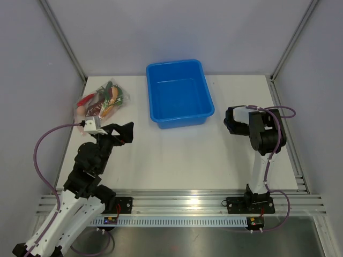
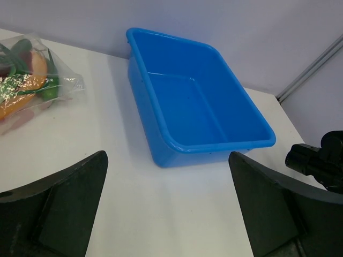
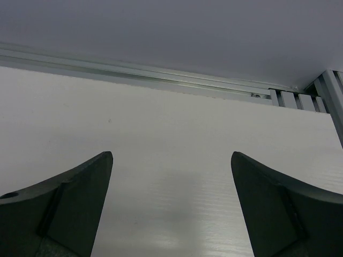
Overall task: Open the zip-top bag and remove the fake food
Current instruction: Move the zipper food storage bag to the center of the board.
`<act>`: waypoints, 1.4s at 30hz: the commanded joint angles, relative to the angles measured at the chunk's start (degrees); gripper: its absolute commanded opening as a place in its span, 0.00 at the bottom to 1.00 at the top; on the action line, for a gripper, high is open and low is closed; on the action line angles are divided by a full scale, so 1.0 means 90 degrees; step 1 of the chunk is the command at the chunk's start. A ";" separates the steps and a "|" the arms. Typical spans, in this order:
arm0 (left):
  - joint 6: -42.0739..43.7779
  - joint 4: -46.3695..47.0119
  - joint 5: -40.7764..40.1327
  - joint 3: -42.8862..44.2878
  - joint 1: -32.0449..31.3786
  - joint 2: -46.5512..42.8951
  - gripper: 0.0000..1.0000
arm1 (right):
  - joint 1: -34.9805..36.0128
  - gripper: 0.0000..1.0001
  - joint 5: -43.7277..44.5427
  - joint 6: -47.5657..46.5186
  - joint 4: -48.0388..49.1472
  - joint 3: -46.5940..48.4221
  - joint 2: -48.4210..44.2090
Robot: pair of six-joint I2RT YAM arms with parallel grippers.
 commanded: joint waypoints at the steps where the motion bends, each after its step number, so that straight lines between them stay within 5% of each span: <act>1: -0.0139 -0.0064 -0.0400 0.0249 -0.0011 0.0076 0.99 | -0.0018 0.99 0.0309 0.3155 -0.1821 0.0113 -0.0071; 5: -0.0257 -0.0221 -0.0626 0.0338 -0.0011 0.0203 0.99 | 0.0225 1.00 0.0804 0.3684 -0.1880 -0.0568 -0.0695; 10: -0.0286 -0.0406 -0.0753 0.0465 -0.0011 0.0350 0.99 | 0.0480 0.99 0.0896 0.1986 -0.1860 0.0034 -0.1125; 18: -0.0823 -0.0650 -0.1631 0.0503 -0.0011 0.0563 0.99 | 0.0704 0.99 -0.0305 0.0540 -0.1686 0.0913 -0.1750; 27: -0.0960 -0.0944 -0.1905 0.0709 -0.0011 0.0926 0.99 | 0.0783 0.99 -0.2384 -0.4515 0.2493 0.0095 -0.3730; 42: -0.1682 -0.1217 -0.2833 0.0572 -0.0011 0.1013 0.99 | 0.0773 1.00 -0.4260 -0.6540 0.3647 -0.0072 -0.5500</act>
